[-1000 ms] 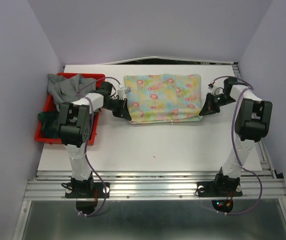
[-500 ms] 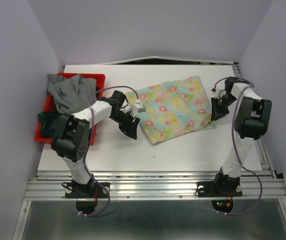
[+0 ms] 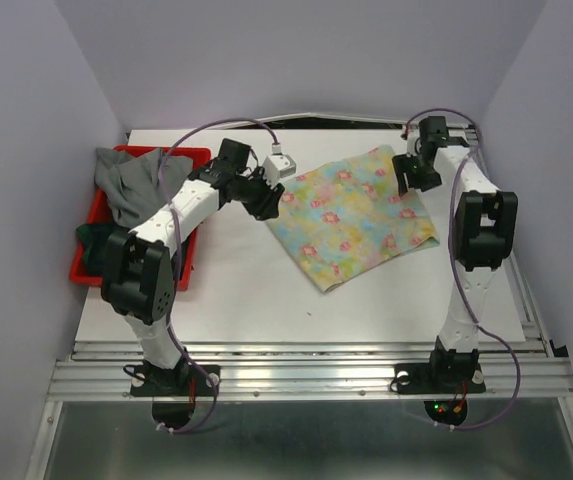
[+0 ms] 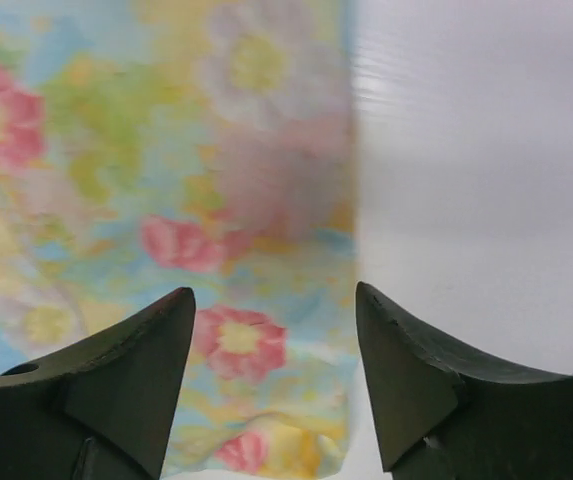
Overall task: Fold and stack the skirts
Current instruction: Flatten the skirt out
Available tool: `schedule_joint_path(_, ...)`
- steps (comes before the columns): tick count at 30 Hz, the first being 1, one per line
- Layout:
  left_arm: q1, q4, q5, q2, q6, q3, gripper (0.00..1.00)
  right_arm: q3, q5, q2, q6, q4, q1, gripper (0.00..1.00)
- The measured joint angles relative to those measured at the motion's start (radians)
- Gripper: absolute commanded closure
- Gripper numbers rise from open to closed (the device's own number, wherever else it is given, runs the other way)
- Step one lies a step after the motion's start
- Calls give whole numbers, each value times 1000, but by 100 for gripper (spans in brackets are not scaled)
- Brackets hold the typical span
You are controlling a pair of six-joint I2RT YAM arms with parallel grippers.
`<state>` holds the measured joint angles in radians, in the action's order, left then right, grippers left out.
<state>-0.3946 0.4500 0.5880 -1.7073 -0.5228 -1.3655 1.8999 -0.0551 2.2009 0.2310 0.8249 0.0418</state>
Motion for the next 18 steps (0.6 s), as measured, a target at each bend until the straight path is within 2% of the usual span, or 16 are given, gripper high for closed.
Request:
schedule_joint_path(6,3,-99,-98,-229,32,-253,70,-132,50,-136,-17,-76,-150,62)
schedule_joint_path(12,3,-106,-194,-403,15,-279,73,-268,76,-196,-30,-91,-154,58)
schedule_joint_path(18,-3,-137,-266,-402,-40,-169,76,-513,137,-243,-32,-118,-133,57)
